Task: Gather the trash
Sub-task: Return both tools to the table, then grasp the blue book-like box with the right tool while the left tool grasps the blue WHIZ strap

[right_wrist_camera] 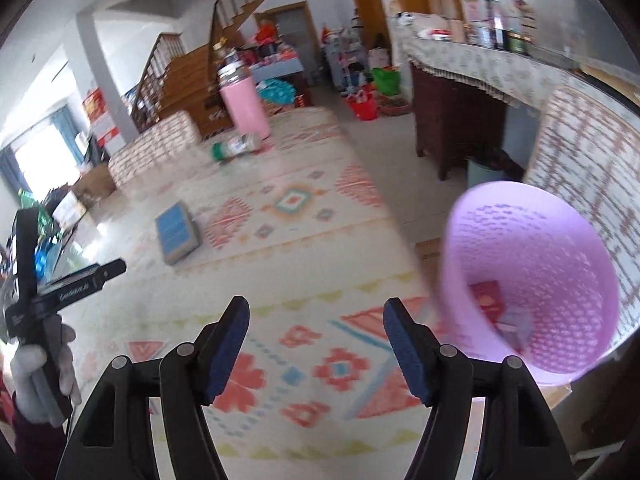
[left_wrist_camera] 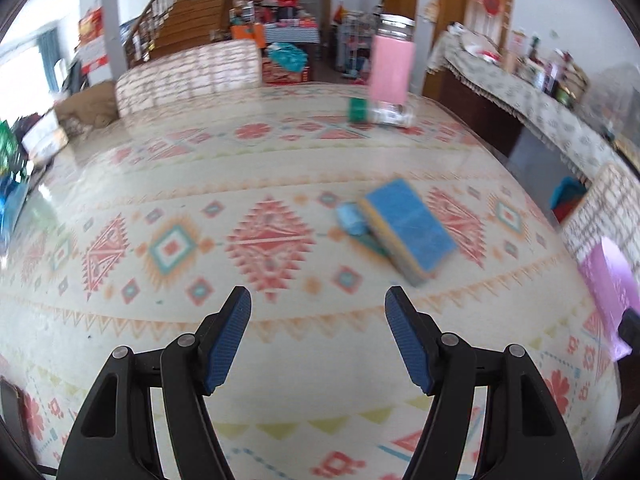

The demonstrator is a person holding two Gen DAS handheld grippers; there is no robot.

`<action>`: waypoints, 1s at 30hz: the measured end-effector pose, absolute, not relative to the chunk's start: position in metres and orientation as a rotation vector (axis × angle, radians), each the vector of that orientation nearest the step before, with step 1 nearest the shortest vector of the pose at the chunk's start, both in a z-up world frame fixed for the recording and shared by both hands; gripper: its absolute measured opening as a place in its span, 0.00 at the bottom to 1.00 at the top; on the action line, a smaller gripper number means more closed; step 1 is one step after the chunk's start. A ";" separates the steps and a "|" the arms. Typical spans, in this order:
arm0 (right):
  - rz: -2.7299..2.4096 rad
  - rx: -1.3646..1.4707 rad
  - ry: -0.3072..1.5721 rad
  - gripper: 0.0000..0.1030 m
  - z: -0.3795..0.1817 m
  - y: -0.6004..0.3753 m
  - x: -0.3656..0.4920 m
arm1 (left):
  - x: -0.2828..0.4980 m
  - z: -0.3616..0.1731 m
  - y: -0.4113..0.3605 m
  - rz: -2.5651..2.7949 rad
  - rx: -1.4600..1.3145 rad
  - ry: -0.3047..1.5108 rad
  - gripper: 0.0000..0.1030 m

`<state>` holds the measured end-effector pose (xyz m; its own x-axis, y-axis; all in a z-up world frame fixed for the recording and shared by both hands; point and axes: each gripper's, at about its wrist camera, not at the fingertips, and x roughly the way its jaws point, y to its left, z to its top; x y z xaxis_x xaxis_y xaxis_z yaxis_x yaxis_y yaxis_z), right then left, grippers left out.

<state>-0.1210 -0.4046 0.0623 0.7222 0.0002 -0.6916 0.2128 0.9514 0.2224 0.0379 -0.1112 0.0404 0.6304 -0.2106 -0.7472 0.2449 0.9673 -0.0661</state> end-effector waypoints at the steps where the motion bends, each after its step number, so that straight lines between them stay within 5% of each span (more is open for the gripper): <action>1: -0.109 0.288 0.764 0.73 0.062 -0.397 -0.115 | 0.039 0.040 -0.106 -0.258 0.024 0.853 0.67; 25: 0.032 -0.087 0.933 0.77 0.020 -0.241 0.100 | 0.065 0.035 -0.039 -0.173 -0.197 0.883 0.67; 28: 0.039 -0.066 0.939 0.60 0.017 -0.245 0.102 | 0.066 0.034 -0.039 -0.177 -0.197 0.888 0.67; 30: 0.060 -0.049 0.949 0.58 0.016 -0.246 0.103 | 0.066 0.033 -0.039 -0.178 -0.204 0.892 0.67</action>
